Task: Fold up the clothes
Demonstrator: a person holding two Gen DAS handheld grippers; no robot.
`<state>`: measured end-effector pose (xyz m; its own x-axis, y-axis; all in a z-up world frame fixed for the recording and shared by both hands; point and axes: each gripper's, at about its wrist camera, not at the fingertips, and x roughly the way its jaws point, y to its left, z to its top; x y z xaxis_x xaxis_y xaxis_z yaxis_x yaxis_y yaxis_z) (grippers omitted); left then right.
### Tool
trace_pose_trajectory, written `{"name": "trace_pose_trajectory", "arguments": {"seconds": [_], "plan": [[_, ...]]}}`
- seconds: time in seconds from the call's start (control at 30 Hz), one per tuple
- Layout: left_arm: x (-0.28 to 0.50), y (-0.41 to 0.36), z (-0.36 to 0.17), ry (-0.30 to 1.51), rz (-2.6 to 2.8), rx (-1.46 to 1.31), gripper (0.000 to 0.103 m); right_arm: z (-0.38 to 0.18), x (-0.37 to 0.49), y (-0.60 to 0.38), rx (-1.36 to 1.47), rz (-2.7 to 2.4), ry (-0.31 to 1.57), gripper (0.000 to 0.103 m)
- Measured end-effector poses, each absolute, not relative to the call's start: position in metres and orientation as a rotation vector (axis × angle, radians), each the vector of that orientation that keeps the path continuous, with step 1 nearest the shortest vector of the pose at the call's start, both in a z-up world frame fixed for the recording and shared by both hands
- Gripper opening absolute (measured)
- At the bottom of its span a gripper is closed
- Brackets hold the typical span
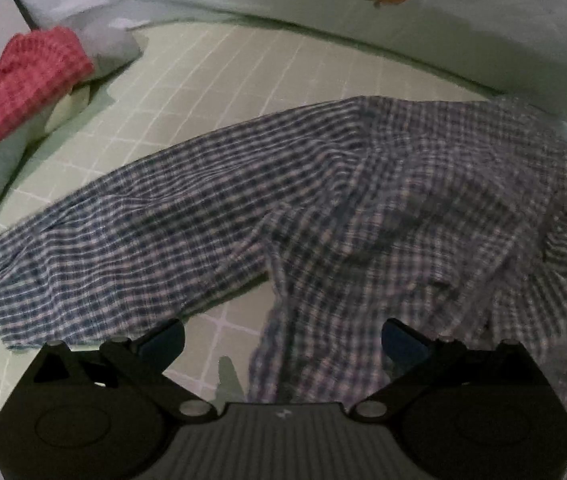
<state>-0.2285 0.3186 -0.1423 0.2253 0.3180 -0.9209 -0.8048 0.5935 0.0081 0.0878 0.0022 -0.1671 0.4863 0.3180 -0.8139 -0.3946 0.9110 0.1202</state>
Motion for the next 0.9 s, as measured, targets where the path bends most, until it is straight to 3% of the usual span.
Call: {"name": "trace_pose_trajectory", "arguments": {"seconds": [0.37,0.67,0.73,0.8,0.87,0.9], "plan": [[-0.212,0.208,-0.115,1.007,0.79,-0.465,0.103,-0.157,0.115,-0.149,-0.226,0.265,0.936,0.006],[-0.201,0.1,-0.112,0.971,0.814,-0.484,0.103,-0.152,0.169,-0.25,-0.447,0.144,0.771,0.007],[-0.199,0.082,-0.113,0.97,0.823,-0.485,0.103,-0.152,0.178,-0.268,-0.411,0.132,0.774,0.012],[-0.2,0.068,-0.111,0.965,0.828,-0.492,0.103,-0.151,0.176,-0.28,-0.361,0.138,0.774,0.027],[-0.203,0.055,-0.109,0.963,0.829,-0.493,0.103,-0.151,0.166,-0.287,-0.328,0.13,0.744,0.06],[-0.204,0.05,-0.108,0.966,0.828,-0.489,0.103,-0.152,0.164,-0.292,-0.293,0.125,0.738,0.068]]}}
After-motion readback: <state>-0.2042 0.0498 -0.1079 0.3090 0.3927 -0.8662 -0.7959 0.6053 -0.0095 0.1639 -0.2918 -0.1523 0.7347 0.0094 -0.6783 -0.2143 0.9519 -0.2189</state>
